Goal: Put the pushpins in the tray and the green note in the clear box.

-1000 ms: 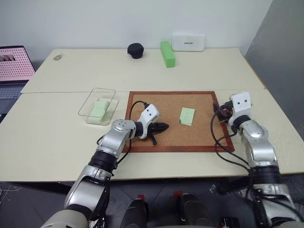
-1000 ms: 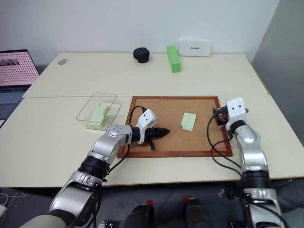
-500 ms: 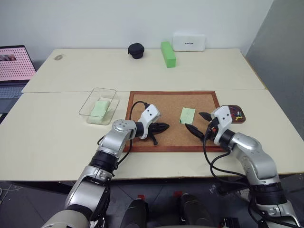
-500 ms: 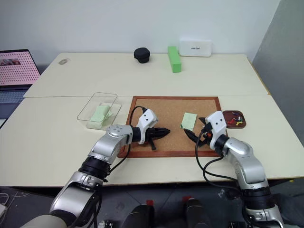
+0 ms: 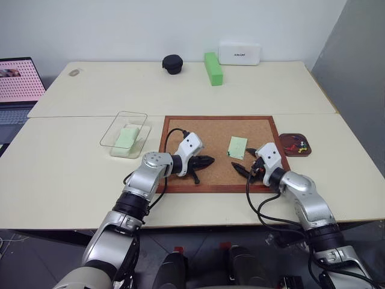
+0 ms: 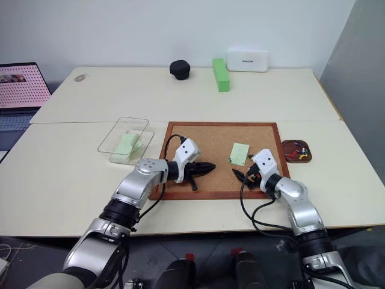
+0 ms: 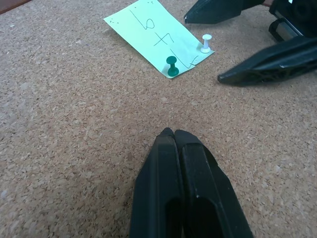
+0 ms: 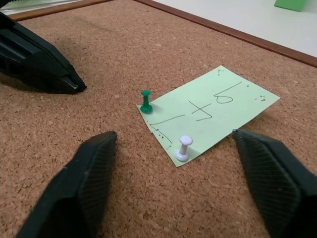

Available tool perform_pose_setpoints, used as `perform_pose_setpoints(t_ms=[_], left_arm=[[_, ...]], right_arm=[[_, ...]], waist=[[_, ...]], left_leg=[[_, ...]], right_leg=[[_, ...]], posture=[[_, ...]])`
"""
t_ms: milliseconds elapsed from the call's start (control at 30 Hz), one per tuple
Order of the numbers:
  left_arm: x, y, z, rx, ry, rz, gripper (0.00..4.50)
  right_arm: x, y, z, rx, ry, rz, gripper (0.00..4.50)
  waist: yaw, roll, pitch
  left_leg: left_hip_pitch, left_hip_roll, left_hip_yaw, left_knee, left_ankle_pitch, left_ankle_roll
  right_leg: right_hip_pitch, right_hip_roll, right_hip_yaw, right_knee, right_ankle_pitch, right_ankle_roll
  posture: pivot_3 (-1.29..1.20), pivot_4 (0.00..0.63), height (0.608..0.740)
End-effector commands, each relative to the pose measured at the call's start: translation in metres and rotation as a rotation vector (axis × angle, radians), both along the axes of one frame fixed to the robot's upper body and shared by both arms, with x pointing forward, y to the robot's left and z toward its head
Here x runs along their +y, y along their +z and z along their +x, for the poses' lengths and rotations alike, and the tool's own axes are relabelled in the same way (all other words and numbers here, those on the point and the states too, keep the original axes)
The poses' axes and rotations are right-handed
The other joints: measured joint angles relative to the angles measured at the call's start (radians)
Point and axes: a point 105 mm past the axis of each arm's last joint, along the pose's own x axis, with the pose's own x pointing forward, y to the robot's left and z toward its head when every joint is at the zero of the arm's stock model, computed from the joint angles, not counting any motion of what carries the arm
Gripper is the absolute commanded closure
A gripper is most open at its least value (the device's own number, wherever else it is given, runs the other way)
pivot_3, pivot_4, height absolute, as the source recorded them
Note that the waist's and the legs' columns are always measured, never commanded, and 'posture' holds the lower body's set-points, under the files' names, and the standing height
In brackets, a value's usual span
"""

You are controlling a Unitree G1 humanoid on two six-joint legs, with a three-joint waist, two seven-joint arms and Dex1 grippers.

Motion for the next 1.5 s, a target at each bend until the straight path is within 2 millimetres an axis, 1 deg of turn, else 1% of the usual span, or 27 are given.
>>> perform_pose_setpoints(t_ms=[33, 167, 233, 267, 500, 700, 767, 900, 967, 1067, 1233, 1300, 1333, 1400, 1433, 1467, 1500], left_arm=[[0.002, -0.017, -0.005, 0.050, 0.004, 0.053, 4.50], [0.002, -0.016, -0.005, 0.048, 0.003, 0.052, 4.50], [0.002, -0.016, -0.004, 0.047, 0.003, 0.052, 4.50], [0.002, -0.015, -0.004, 0.047, 0.003, 0.052, 4.50], [0.001, -0.015, -0.004, 0.047, 0.002, 0.053, 4.50], [0.002, -0.017, -0.004, 0.047, 0.003, 0.055, 4.50], [0.001, -0.016, -0.004, 0.048, 0.003, 0.055, 4.50], [0.003, -0.017, -0.003, 0.048, 0.010, 0.056, 4.50], [0.003, -0.018, -0.004, 0.049, 0.011, 0.056, 4.50], [0.003, -0.018, -0.004, 0.050, 0.010, 0.056, 4.50], [0.001, -0.017, -0.003, 0.050, 0.009, 0.053, 4.50], [0.000, -0.017, -0.003, 0.049, 0.008, 0.051, 4.50], [0.000, -0.017, -0.003, 0.048, 0.008, 0.051, 4.50], [0.000, -0.017, -0.003, 0.048, 0.008, 0.049, 4.50], [0.000, -0.017, -0.003, 0.049, 0.009, 0.049, 4.50], [0.000, -0.017, -0.003, 0.049, 0.009, 0.049, 4.50], [0.000, -0.017, -0.003, 0.049, 0.009, 0.050, 4.50]], right_arm=[[0.007, 0.014, 0.004, -0.046, 0.023, 0.041, 1.53], [0.008, 0.011, 0.005, -0.042, 0.025, 0.035, 2.39], [0.007, 0.011, 0.006, -0.041, 0.023, 0.034, 2.67], [0.007, 0.011, 0.006, -0.040, 0.021, 0.034, 2.95], [0.002, 0.009, 0.009, -0.041, -0.004, 0.009, 4.46], [-0.002, 0.006, 0.010, -0.056, -0.016, -0.030, 4.46], [-0.001, 0.012, 0.009, -0.078, -0.013, -0.019, 4.46], [0.006, 0.044, 0.000, -0.141, 0.034, 0.093, 4.46], [0.007, 0.054, -0.002, -0.157, 0.035, 0.125, 4.46], [0.008, 0.062, -0.003, -0.163, 0.033, 0.152, 4.46], [0.005, 0.062, -0.002, -0.160, 0.008, 0.146, 4.46], [0.000, 0.063, 0.000, -0.167, -0.024, 0.137, 4.46], [-0.007, 0.062, 0.005, -0.180, -0.068, 0.104, 4.46], [-0.029, 0.063, 0.016, -0.239, -0.192, 0.009, 4.46], [-0.044, 0.061, 0.023, -0.270, -0.266, -0.072, 4.46], [-0.053, 0.060, 0.026, -0.301, -0.304, -0.145, 4.46], [-0.058, 0.059, 0.028, -0.322, -0.322, -0.192, 4.46]], waist=[[0.000, 0.000, 0.000], [0.000, 0.000, 0.000], [0.000, 0.000, 0.000], [0.000, 0.000, 0.000], [0.000, 0.000, 0.000], [0.000, 0.000, 0.000], [0.000, 0.000, 0.000], [0.000, 0.000, 0.000], [0.000, 0.000, 0.000], [0.002, 0.000, 0.000], [0.004, 0.000, 0.000], [0.004, 0.000, 0.000], [0.005, 0.000, 0.000], [0.006, 0.000, 0.000], [0.007, 0.000, 0.000], [0.007, 0.000, 0.000], [0.008, 0.000, 0.000]], left_leg=[[0.000, 0.000, 0.000, 0.000, 0.000, 0.000], [0.000, 0.000, 0.000, 0.000, 0.000, 0.000], [0.000, 0.000, 0.000, 0.000, 0.000, 0.000], [0.000, 0.000, 0.000, 0.000, 0.000, 0.000], [0.000, 0.000, 0.000, 0.000, 0.000, 0.000], [0.000, 0.000, 0.000, 0.000, 0.000, 0.000], [0.000, 0.000, 0.000, 0.000, 0.000, 0.000], [0.000, 0.000, 0.000, 0.000, 0.000, 0.000], [0.000, 0.000, 0.000, 0.000, 0.000, 0.000], [-0.001, 0.000, 0.000, 0.000, 0.000, 0.000], [0.000, 0.000, 0.000, 0.000, 0.000, 0.000], [0.000, 0.000, 0.000, 0.000, 0.000, 0.000], [0.000, 0.000, 0.000, 0.000, 0.000, 0.000], [0.000, 0.000, 0.000, 0.000, 0.000, 0.000], [-0.001, 0.000, 0.000, 0.000, 0.000, 0.000], [0.000, 0.000, 0.000, 0.000, 0.000, 0.000], [-0.001, -0.001, 0.001, 0.000, 0.000, 0.000]], right_leg=[[0.000, 0.000, 0.000, 0.000, 0.000, 0.000], [0.000, 0.000, 0.000, 0.000, 0.000, 0.000], [0.000, 0.000, 0.000, 0.000, 0.000, 0.000], [0.000, 0.000, 0.000, 0.000, 0.000, 0.000], [0.000, 0.000, 0.000, 0.000, 0.000, 0.000], [0.000, 0.000, 0.000, 0.000, 0.000, 0.000], [0.000, 0.000, 0.000, 0.000, 0.000, 0.000], [0.000, 0.000, 0.000, 0.000, 0.000, 0.000], [0.000, 0.000, 0.000, 0.000, 0.000, 0.000], [-0.001, 0.000, 0.000, 0.000, 0.000, 0.000], [0.000, 0.000, 0.000, 0.000, 0.000, 0.000], [0.000, 0.000, 0.000, 0.000, 0.000, 0.000], [0.000, 0.000, 0.000, 0.000, 0.000, 0.000], [0.000, 0.000, 0.000, 0.000, 0.000, 0.000], [0.000, 0.000, 0.000, 0.000, 0.000, 0.000], [0.000, 0.000, 0.000, 0.000, 0.000, 0.000], [0.000, -0.001, 0.000, 0.000, 0.000, 0.000]], posture=[[0.00, 0.150, 0.740], [0.00, 0.150, 0.740], [0.00, 0.150, 0.740], [0.00, 0.150, 0.740], [0.00, 0.150, 0.740], [0.00, 0.150, 0.740], [0.00, 0.150, 0.740], [0.00, 0.150, 0.740], [0.00, 0.150, 0.740], [0.00, 0.150, 0.740], [0.00, 0.150, 0.740], [0.00, 0.150, 0.740], [0.00, 0.150, 0.740], [0.00, 0.150, 0.740], [0.00, 0.150, 0.740], [0.00, 0.150, 0.740], [0.00, 0.150, 0.740]])
